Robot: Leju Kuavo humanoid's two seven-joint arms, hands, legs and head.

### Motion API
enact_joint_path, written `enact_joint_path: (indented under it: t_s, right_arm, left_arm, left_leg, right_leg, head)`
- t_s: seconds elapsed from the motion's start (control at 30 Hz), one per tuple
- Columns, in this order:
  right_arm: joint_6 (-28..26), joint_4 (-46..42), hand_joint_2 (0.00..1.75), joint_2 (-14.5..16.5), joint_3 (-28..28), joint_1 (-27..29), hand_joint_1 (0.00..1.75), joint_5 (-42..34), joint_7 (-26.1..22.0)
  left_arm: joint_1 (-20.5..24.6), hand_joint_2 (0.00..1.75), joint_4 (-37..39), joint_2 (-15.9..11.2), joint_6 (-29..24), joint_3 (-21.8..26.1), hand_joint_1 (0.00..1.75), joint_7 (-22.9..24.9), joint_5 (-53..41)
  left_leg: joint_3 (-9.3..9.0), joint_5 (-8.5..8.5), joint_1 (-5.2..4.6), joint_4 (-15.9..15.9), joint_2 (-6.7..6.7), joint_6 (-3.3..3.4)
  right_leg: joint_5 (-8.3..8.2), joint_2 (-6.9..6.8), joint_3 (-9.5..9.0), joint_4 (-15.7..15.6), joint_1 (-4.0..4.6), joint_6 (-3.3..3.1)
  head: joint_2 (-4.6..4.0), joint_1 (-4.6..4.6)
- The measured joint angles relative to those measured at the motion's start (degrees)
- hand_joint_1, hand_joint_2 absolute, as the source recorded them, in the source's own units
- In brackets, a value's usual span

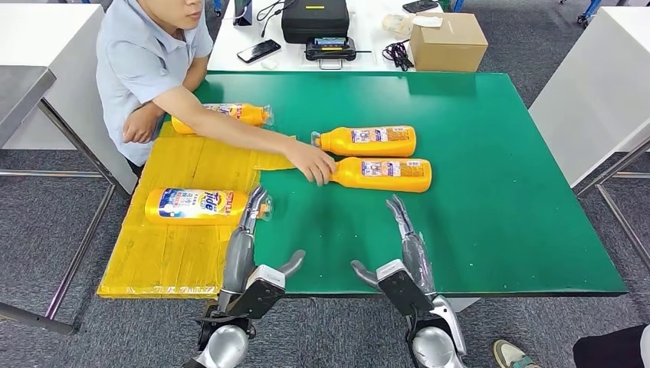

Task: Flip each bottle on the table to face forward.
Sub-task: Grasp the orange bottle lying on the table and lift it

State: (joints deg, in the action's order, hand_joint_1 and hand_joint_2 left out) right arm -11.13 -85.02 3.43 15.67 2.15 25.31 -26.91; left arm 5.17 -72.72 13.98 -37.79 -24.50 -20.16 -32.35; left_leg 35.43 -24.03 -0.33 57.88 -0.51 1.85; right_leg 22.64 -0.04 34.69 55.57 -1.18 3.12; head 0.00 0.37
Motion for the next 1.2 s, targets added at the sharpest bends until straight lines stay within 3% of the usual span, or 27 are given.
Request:
enact_joint_path:
  t_s: [0.2,0.3,0.4,0.53,0.73,0.93,1.2]
  right_arm:
    - [-1.8,-0.4,1.75,0.0,0.0,0.1,0.0,1.4,-0.9]
    - [-7.7,-0.4,1.75,-0.2,0.2,0.1,0.0,8.7,-1.4]
    - [-13.7,-0.4,1.75,-1.4,0.3,0.2,0.0,17.5,0.9]
    - [-16.0,0.0,1.75,-4.2,0.2,0.2,0.0,25.3,5.9]
    - [-13.3,2.7,1.75,-8.2,0.2,-0.5,0.0,31.1,12.3]
    - [-5.6,7.0,1.75,-12.0,0.1,-1.9,0.0,32.4,18.6]
    - [-1.7,13.7,1.75,-17.0,-1.1,-6.4,0.0,32.3,20.3]
  left_arm:
    - [-0.1,1.75,-0.2,0.0,-0.8,-0.5,0.0,-1.7,4.2]
    - [-0.1,1.75,-0.1,0.0,0.8,-1.3,0.0,-3.0,10.2]
    - [-0.2,1.75,-0.1,0.0,4.9,-2.3,0.0,-2.6,17.3]
    - [-0.6,1.75,-0.3,0.0,5.1,-3.1,0.0,-2.3,20.1]
    - [-1.0,1.75,-0.5,0.0,6.5,-4.4,0.0,-1.9,22.8]
    - [-1.8,1.75,-2.4,-0.9,11.4,-6.2,0.0,3.5,22.8]
    - [-1.9,1.75,-2.9,-1.8,15.6,-7.2,0.0,6.6,24.1]
  left_leg:
    - [0.02,-0.01,-0.01,0.0,-0.01,0.01]
    - [0.02,-0.01,-0.01,0.0,-0.01,0.01]
    - [0.02,-0.02,-0.02,0.0,-0.01,0.01]
    - [0.02,-0.02,-0.03,0.0,-0.01,0.01]
    - [0.03,-0.02,-0.03,0.0,-0.02,0.02]
    - [0.04,-0.02,-0.03,0.0,-0.03,0.02]
    - [0.05,-0.01,-0.07,0.0,-0.02,0.03]
  right_leg:
    - [0.0,0.0,0.0,0.0,-0.01,0.0]
    - [0.01,-0.01,0.01,0.0,-0.01,0.0]
    - [0.0,0.0,0.0,0.0,-0.01,0.0]
    - [0.0,0.0,0.0,0.0,-0.02,0.01]
    - [0.0,-0.01,-0.01,0.0,-0.02,0.01]
    - [0.0,-0.01,-0.01,0.0,-0.02,0.01]
    - [-0.02,-0.01,-0.01,0.0,-0.03,0.03]
  head:
    - [0.0,0.0]
    - [0.0,0.0]
    - [0.0,0.0]
    - [0.0,0.0]
    - [0.0,-0.02]
    - [0.0,-0.02]
    - [0.0,-0.01]
